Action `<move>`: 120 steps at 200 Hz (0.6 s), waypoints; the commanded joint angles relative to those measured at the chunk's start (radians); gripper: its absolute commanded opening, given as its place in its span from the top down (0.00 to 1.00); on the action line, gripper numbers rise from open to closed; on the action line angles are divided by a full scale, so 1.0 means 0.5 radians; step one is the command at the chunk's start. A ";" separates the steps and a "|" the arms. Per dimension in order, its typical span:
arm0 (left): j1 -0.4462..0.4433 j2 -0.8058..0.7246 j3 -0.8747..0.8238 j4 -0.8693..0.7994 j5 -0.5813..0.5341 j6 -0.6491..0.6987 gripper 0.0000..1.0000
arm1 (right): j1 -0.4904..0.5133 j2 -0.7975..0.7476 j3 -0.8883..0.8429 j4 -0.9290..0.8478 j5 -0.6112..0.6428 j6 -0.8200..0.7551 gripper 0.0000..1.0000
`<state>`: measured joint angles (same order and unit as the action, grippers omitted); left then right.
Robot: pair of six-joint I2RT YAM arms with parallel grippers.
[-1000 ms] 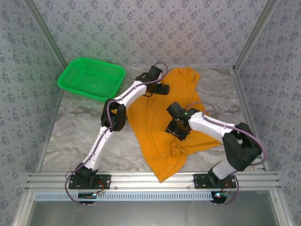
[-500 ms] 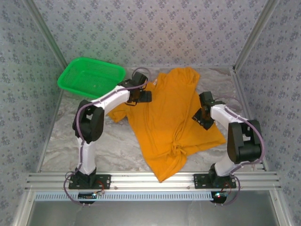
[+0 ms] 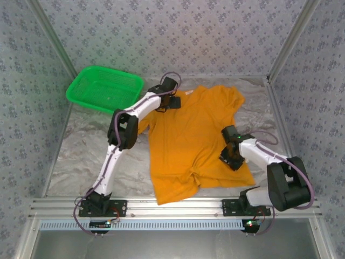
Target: Fold the inside-out t-shirt
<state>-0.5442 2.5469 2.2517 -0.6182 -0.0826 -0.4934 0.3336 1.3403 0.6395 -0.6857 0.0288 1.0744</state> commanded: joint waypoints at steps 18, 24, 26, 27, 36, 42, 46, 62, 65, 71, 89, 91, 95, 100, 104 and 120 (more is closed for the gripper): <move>-0.159 0.497 0.756 -0.236 0.402 0.177 0.15 | 0.301 0.006 -0.018 -0.186 -0.185 0.369 0.55; -0.181 0.521 0.824 -0.234 0.416 0.201 0.15 | 0.284 -0.027 0.016 -0.253 -0.122 0.364 0.53; -0.185 0.523 0.838 -0.233 0.421 0.210 0.14 | 0.279 -0.042 0.028 -0.282 -0.100 0.361 0.52; -0.191 0.523 0.842 -0.233 0.422 0.213 0.14 | 0.279 -0.042 0.028 -0.282 -0.100 0.361 0.52; -0.209 0.499 0.852 -0.215 0.416 0.244 0.14 | 0.235 -0.120 0.068 -0.376 -0.002 0.331 0.50; -0.207 0.468 0.837 -0.211 0.403 0.260 0.14 | 0.195 -0.166 0.089 -0.405 0.044 0.289 0.48; -0.206 0.442 0.821 -0.211 0.379 0.269 0.13 | 0.160 -0.191 0.102 -0.429 0.075 0.266 0.48; -0.171 0.291 0.737 -0.260 0.250 0.293 0.11 | -0.022 -0.270 0.140 -0.506 0.105 0.167 0.46; -0.161 0.254 0.713 -0.269 0.237 0.300 0.11 | -0.053 -0.287 0.145 -0.509 0.119 0.143 0.46; -0.141 0.183 0.662 -0.289 0.230 0.325 0.10 | -0.100 -0.311 0.170 -0.490 0.159 0.074 0.46; -0.101 -0.096 0.457 -0.342 0.203 0.466 0.07 | -0.125 -0.361 0.281 -0.453 0.256 -0.076 0.45; -0.098 -0.135 0.427 -0.346 0.192 0.477 0.07 | -0.123 -0.361 0.294 -0.441 0.264 -0.094 0.45; -0.092 -0.211 0.360 -0.345 0.171 0.508 0.07 | -0.123 -0.361 0.319 -0.416 0.267 -0.129 0.45; -0.086 -0.309 0.270 -0.340 0.138 0.536 0.07 | -0.124 -0.359 0.355 -0.377 0.265 -0.174 0.44; -0.079 -0.387 0.194 -0.333 0.108 0.552 0.07 | -0.123 -0.356 0.380 -0.350 0.265 -0.211 0.44; -0.035 -0.662 -0.079 -0.319 -0.006 0.564 0.07 | -0.112 -0.330 0.462 -0.220 0.276 -0.324 0.42</move>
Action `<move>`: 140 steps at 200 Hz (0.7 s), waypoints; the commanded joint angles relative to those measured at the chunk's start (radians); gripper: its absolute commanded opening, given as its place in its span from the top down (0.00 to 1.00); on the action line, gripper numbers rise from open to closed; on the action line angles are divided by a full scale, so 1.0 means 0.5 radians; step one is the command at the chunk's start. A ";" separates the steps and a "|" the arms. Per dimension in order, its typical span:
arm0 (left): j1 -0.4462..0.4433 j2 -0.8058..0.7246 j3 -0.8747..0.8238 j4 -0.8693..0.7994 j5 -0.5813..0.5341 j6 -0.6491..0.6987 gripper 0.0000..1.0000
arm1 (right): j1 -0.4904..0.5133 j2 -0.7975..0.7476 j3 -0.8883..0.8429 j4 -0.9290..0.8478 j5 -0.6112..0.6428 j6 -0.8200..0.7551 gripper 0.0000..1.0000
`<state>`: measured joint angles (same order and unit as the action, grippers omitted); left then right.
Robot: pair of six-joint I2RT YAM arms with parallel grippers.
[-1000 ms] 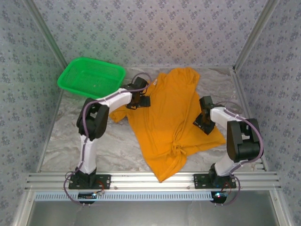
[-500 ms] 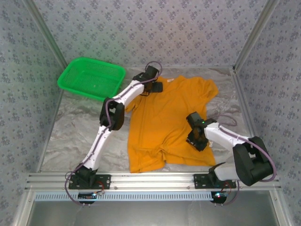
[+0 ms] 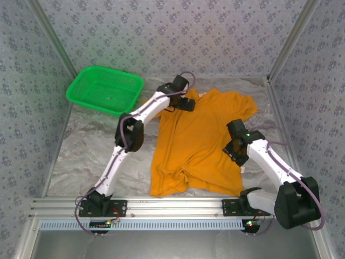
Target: Fold the inside-out t-shirt
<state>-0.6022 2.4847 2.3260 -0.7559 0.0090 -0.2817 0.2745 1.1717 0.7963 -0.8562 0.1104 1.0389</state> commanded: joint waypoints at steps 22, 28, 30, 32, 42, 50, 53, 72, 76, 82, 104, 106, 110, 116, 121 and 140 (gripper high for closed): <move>0.211 -0.739 -0.470 -0.101 -0.262 0.016 0.07 | 0.013 0.072 0.243 0.257 0.105 -0.376 0.41; 0.253 -0.752 -0.505 -0.127 -0.248 -0.013 0.08 | 0.018 0.101 0.278 0.292 0.091 -0.424 0.41; 0.265 -0.753 -0.517 -0.139 -0.243 -0.022 0.08 | 0.018 0.106 0.280 0.297 0.088 -0.432 0.41; 0.273 -0.754 -0.525 -0.150 -0.238 -0.027 0.08 | 0.018 0.115 0.291 0.306 0.084 -0.447 0.41; 0.332 -0.747 -0.559 -0.207 -0.229 -0.045 0.09 | 0.021 0.157 0.343 0.338 0.065 -0.495 0.40; 0.362 -0.736 -0.579 -0.246 -0.271 -0.049 0.10 | 0.021 0.196 0.380 0.350 0.046 -0.520 0.40; 0.368 -0.733 -0.587 -0.257 -0.287 -0.046 0.10 | 0.019 0.211 0.393 0.355 0.035 -0.524 0.40; 0.394 -0.723 -0.651 -0.291 -0.351 0.022 0.12 | 0.024 0.290 0.452 0.374 -0.023 -0.534 0.40; 0.399 -0.726 -0.666 -0.290 -0.336 0.037 0.13 | 0.025 0.303 0.455 0.380 -0.034 -0.533 0.40; 0.406 -0.732 -0.689 -0.277 -0.316 0.060 0.14 | 0.030 0.321 0.464 0.392 -0.053 -0.531 0.40; 0.428 -0.742 -0.814 -0.201 -0.387 0.175 0.15 | 0.054 0.359 0.458 0.439 -0.098 -0.508 0.40; 0.429 -0.744 -0.823 -0.193 -0.393 0.192 0.15 | 0.059 0.358 0.457 0.444 -0.101 -0.507 0.40; 0.428 -0.748 -0.846 -0.175 -0.414 0.228 0.16 | 0.065 0.364 0.454 0.452 -0.109 -0.503 0.39; 0.428 -0.765 -0.886 -0.140 -0.439 0.270 0.17 | 0.077 0.370 0.454 0.459 -0.111 -0.504 0.40; 0.429 -0.779 -0.917 -0.110 -0.462 0.297 0.18 | 0.084 0.375 0.454 0.459 -0.114 -0.501 0.40; 0.428 -0.861 -1.020 -0.012 -0.485 0.392 0.19 | 0.113 0.387 0.446 0.458 -0.122 -0.506 0.39</move>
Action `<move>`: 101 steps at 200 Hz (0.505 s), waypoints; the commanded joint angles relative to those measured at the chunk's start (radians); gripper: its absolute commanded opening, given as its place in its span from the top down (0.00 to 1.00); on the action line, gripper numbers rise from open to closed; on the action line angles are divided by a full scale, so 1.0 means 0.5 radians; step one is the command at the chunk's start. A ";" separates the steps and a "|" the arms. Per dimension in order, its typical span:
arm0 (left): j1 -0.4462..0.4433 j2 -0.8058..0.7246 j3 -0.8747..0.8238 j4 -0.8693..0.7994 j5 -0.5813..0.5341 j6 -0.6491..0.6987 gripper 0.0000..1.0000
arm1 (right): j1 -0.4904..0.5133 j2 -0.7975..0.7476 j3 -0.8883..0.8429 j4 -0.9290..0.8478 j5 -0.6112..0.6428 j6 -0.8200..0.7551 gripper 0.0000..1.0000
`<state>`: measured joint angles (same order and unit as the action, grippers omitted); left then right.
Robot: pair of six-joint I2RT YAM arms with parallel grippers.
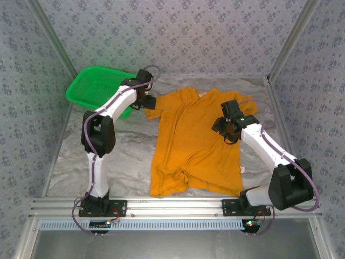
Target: Fold the inside-out t-shirt
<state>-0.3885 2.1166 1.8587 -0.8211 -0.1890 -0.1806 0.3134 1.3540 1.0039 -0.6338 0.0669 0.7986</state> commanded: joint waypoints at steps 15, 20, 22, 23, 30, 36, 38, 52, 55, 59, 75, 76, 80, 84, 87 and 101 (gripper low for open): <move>0.001 -0.181 -0.148 0.177 -0.064 0.266 0.19 | 0.040 0.028 0.014 0.021 -0.051 -0.022 0.39; 0.002 -0.196 -0.167 0.192 -0.054 0.313 0.19 | 0.039 0.029 0.007 0.025 -0.058 -0.023 0.39; 0.001 -0.202 -0.171 0.195 -0.050 0.328 0.19 | 0.041 0.029 0.004 0.027 -0.060 -0.023 0.39; 0.001 -0.205 -0.173 0.196 -0.049 0.336 0.19 | 0.041 0.029 0.003 0.031 -0.060 -0.023 0.39; 0.001 -0.223 -0.192 0.210 -0.054 0.377 0.19 | 0.044 0.030 -0.006 0.037 -0.067 -0.019 0.39; 0.004 -0.240 -0.212 0.227 -0.055 0.423 0.19 | 0.042 0.032 -0.012 0.043 -0.069 -0.019 0.39; 0.004 -0.245 -0.218 0.234 -0.052 0.443 0.19 | 0.044 0.032 -0.014 0.047 -0.072 -0.022 0.39; 0.010 -0.294 -0.273 0.274 -0.014 0.600 0.20 | 0.046 0.037 -0.023 0.053 -0.079 -0.026 0.39; 0.012 -0.303 -0.286 0.274 -0.019 0.630 0.20 | 0.046 0.036 -0.023 0.056 -0.079 -0.026 0.39; 0.020 -0.316 -0.299 0.274 -0.036 0.657 0.20 | 0.048 0.038 -0.025 0.059 -0.077 -0.025 0.39; 0.071 -0.325 -0.297 0.298 -0.077 0.698 0.22 | 0.046 0.045 -0.023 0.056 -0.077 -0.030 0.39; 0.074 -0.325 -0.297 0.298 -0.077 0.702 0.22 | 0.047 0.047 -0.023 0.057 -0.078 -0.031 0.39; 0.088 -0.327 -0.296 0.298 -0.078 0.713 0.22 | 0.045 0.049 -0.023 0.058 -0.073 -0.029 0.39; 0.097 -0.328 -0.299 0.298 -0.082 0.721 0.22 | 0.048 0.054 -0.023 0.057 -0.076 -0.028 0.39; 0.105 -0.330 -0.304 0.298 -0.089 0.726 0.22 | 0.047 0.057 -0.023 0.059 -0.079 -0.027 0.39; 0.120 -0.352 -0.334 0.297 -0.098 0.758 0.22 | 0.050 0.075 -0.013 0.113 -0.091 -0.032 0.39</move>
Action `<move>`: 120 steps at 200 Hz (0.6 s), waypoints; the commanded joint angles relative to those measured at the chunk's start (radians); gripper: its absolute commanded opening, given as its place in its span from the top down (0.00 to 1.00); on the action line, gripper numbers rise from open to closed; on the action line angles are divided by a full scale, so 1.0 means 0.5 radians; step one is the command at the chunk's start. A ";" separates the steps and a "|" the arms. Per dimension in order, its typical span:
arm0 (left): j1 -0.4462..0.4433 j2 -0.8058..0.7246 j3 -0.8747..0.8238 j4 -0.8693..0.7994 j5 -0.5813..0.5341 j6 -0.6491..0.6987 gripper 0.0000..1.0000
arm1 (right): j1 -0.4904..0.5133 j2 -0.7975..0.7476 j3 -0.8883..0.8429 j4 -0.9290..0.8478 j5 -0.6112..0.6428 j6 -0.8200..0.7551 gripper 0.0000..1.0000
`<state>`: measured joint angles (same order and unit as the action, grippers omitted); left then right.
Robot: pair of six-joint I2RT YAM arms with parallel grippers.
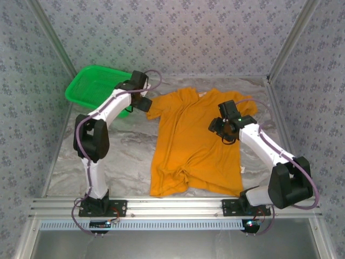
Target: Fold the inside-out t-shirt
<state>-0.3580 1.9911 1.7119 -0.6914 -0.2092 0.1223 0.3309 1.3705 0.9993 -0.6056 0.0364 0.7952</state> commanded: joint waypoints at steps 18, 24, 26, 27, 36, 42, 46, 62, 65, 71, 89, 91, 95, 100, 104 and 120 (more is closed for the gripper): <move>0.062 -0.131 -0.097 0.082 -0.031 0.169 0.23 | 0.013 0.077 0.005 0.072 -0.045 -0.025 0.39; 0.065 -0.140 -0.122 0.107 0.004 0.183 0.23 | 0.016 0.092 0.010 0.077 -0.054 -0.023 0.39; 0.068 -0.141 -0.128 0.113 0.017 0.186 0.24 | 0.015 0.096 0.012 0.078 -0.057 -0.023 0.39; 0.068 -0.141 -0.131 0.116 0.023 0.187 0.24 | 0.016 0.096 0.011 0.079 -0.057 -0.021 0.39; 0.082 -0.132 -0.151 0.123 0.086 0.210 0.29 | 0.016 0.115 0.020 0.082 -0.072 -0.021 0.39; 0.094 -0.116 -0.156 0.107 0.147 0.233 0.32 | 0.019 0.129 0.027 0.082 -0.082 -0.020 0.39; 0.099 -0.105 -0.160 0.093 0.192 0.254 0.33 | 0.018 0.135 0.035 0.079 -0.086 -0.021 0.39; 0.119 -0.057 -0.185 0.040 0.303 0.332 0.46 | 0.024 0.154 0.059 0.076 -0.099 -0.024 0.39; 0.119 -0.057 -0.199 0.038 0.311 0.342 0.48 | 0.026 0.157 0.060 0.076 -0.098 -0.023 0.39; 0.123 -0.064 -0.230 0.038 0.349 0.381 0.52 | 0.031 0.158 0.069 0.076 -0.099 -0.024 0.39; 0.130 -0.177 -0.373 0.037 0.678 0.814 0.92 | 0.033 0.158 0.082 0.074 -0.097 -0.030 0.39; 0.130 -0.196 -0.397 0.038 0.700 0.868 0.95 | 0.033 0.158 0.083 0.073 -0.097 -0.031 0.39; 0.130 -0.235 -0.441 0.040 0.720 0.923 0.98 | 0.034 0.158 0.085 0.074 -0.098 -0.030 0.39; 0.135 -0.284 -0.490 0.054 0.736 0.980 0.99 | 0.034 0.161 0.087 0.076 -0.099 -0.034 0.39; 0.140 -0.324 -0.534 0.079 0.743 1.017 0.99 | 0.032 0.161 0.089 0.076 -0.102 -0.032 0.39; 0.169 -0.479 -0.669 0.075 0.795 1.156 0.97 | 0.034 0.172 0.101 0.076 -0.116 -0.041 0.39</move>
<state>-0.2836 1.8591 1.4712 -0.6014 0.0456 0.4904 0.3431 1.4410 1.0138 -0.5671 -0.0086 0.7937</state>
